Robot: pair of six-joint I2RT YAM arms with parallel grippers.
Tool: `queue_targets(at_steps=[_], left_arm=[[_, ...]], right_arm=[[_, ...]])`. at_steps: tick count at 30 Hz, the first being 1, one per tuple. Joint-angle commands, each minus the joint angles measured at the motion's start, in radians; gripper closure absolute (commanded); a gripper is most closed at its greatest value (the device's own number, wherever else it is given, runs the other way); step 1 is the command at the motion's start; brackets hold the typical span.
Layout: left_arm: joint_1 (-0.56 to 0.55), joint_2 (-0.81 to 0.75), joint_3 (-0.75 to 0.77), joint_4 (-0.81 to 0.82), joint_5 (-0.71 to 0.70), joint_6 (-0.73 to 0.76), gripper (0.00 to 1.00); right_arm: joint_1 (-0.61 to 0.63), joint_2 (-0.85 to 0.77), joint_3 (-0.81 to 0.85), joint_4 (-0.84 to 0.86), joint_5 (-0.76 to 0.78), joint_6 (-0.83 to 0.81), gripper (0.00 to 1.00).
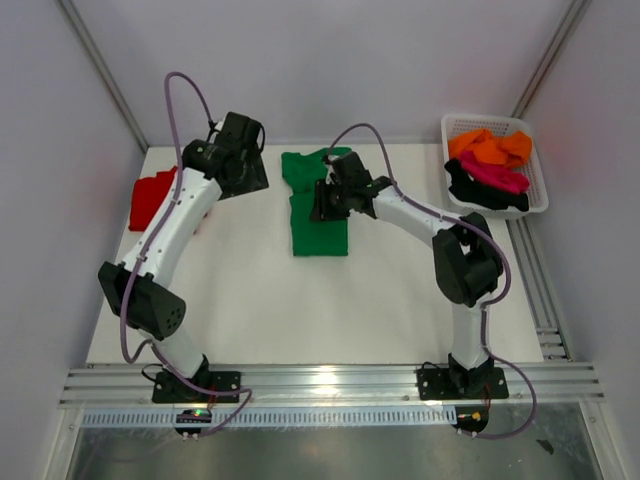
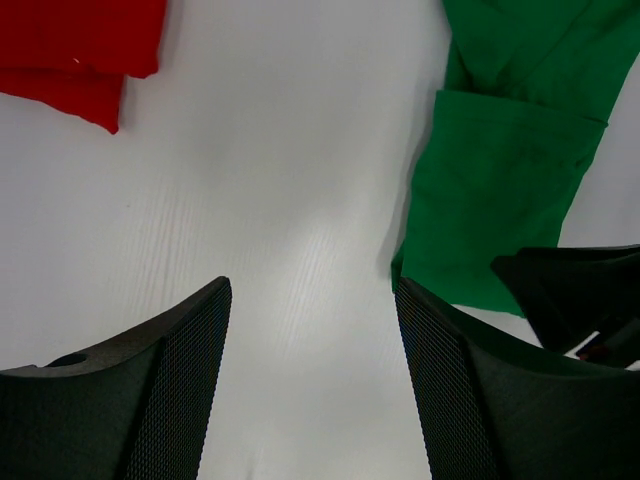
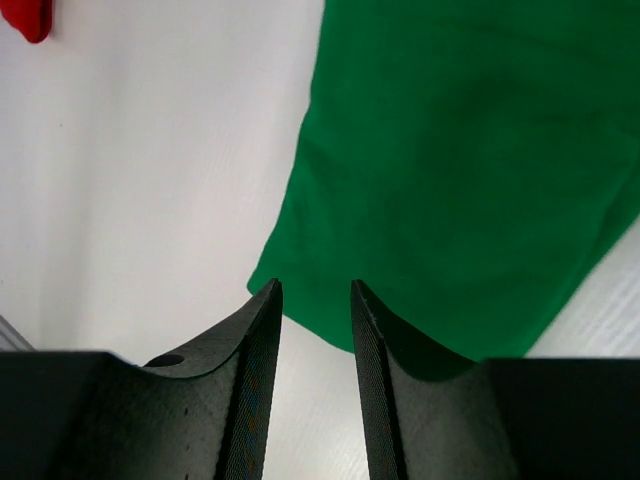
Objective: Fold and stack the t-shirts
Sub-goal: Grab one side of the 2/3 rectangular tshirt with both arms
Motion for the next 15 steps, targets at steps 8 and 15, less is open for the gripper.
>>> queue_targets(at_steps=[8, 15], left_arm=[[0.006, -0.034, 0.034, -0.046, -0.108, -0.007, 0.30], [0.006, -0.047, 0.051, -0.052, -0.108, -0.003, 0.30]], right_arm=[[0.075, 0.032, -0.132, 0.114, -0.021, 0.091, 0.62], [0.075, -0.020, -0.230, 0.050, 0.094, 0.068, 0.62]])
